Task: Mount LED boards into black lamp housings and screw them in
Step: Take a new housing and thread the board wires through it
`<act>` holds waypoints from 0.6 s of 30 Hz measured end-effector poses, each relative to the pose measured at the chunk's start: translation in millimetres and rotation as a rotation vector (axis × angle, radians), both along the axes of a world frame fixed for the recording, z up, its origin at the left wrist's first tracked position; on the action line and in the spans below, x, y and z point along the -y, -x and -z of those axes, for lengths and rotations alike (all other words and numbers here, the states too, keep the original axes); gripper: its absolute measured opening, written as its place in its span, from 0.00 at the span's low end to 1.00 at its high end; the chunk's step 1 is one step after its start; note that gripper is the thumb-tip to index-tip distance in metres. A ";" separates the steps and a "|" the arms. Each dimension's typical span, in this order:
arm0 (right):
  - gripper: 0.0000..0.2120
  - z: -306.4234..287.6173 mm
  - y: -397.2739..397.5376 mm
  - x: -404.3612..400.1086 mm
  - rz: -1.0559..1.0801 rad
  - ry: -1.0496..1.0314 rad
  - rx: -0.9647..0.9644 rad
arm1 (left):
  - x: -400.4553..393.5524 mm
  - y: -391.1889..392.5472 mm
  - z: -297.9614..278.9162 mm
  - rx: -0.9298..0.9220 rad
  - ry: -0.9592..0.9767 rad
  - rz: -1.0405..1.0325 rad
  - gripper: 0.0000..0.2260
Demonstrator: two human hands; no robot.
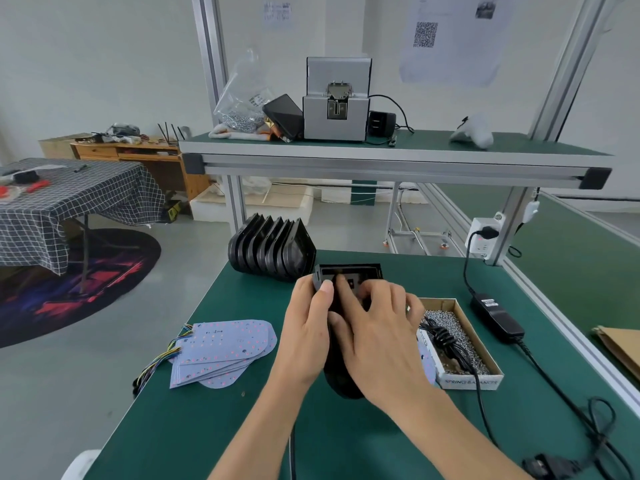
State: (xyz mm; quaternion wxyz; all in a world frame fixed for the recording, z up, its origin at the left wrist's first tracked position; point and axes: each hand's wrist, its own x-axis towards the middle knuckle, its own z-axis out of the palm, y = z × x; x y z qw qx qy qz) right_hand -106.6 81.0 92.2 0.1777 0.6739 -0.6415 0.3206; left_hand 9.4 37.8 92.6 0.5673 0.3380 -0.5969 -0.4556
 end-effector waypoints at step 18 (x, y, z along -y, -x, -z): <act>0.09 -25.0 65.1 20.8 -0.343 -0.370 0.980 | 1.4 -2.7 15.1 -0.036 -0.250 0.022 0.12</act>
